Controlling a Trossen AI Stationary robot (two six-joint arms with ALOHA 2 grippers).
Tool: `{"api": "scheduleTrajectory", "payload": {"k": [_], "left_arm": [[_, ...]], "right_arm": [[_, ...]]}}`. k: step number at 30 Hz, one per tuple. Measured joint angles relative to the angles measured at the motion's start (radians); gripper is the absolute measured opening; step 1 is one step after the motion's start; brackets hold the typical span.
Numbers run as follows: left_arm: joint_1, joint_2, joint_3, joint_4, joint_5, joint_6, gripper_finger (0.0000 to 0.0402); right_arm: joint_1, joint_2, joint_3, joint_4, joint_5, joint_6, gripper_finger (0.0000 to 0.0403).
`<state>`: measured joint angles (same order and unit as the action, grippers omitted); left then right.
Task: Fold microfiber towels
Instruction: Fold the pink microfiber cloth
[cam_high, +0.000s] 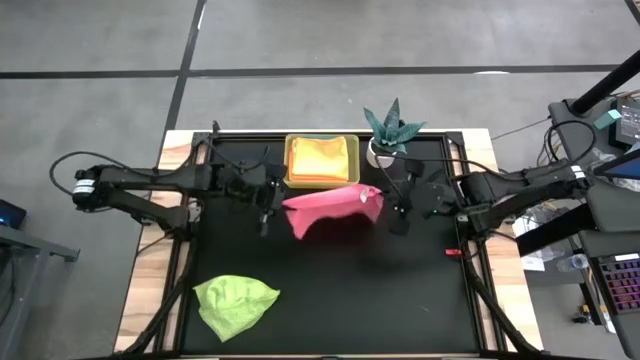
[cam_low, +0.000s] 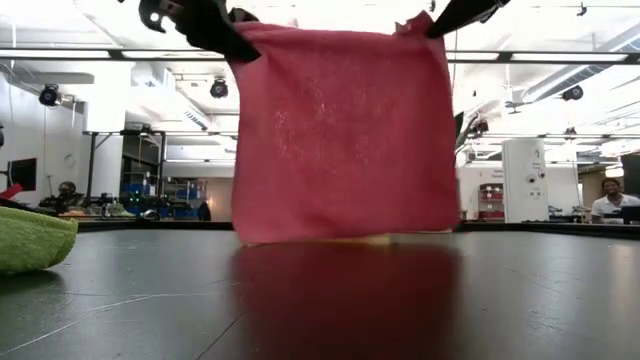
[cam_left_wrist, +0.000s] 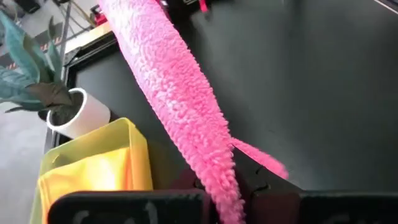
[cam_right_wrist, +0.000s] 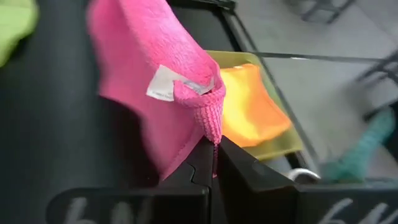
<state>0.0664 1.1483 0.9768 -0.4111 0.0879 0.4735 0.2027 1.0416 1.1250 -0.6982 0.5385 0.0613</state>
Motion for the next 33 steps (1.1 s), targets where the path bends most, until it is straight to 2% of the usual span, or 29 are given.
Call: {"api": "scheduleTrajectory", "payload": {"k": [4,8,14,20,24,27,30,33], "left_arm": [[-0.014,-0.001,-0.039,-0.006,0.038,-0.021,0.0],[-0.086,0.018,-0.118,0.046,0.087,-0.106,0.0],[-0.276,0.133,-0.272,0.378,0.088,-0.211,0.0],[-0.412,0.319,-0.294,0.602,0.063,-0.304,0.0],[-0.451,0.436,-0.273,0.641,0.056,-0.333,0.0],[-0.455,0.5,-0.249,0.64,0.056,-0.422,0.0],[-0.455,0.529,-0.24,0.637,0.095,-0.467,0.0002],[-0.457,0.537,-0.236,0.636,0.113,-0.467,0.0022]], "right_arm": [[0.014,-0.001,0.006,-0.01,-0.151,0.03,0.0008],[0.067,0.003,-0.048,-0.019,-0.318,0.152,0.0008],[0.219,0.06,-0.196,0.069,-0.359,0.375,0.0008],[0.344,0.18,-0.31,0.304,-0.453,0.535,0.0008],[0.375,0.272,-0.321,0.346,-0.492,0.63,0.0008],[0.385,0.331,-0.317,0.349,-0.531,0.662,0.0008],[0.383,0.373,-0.305,0.352,-0.595,0.667,0.0011],[0.368,0.395,-0.301,0.334,-0.64,0.686,0.0025]]}}
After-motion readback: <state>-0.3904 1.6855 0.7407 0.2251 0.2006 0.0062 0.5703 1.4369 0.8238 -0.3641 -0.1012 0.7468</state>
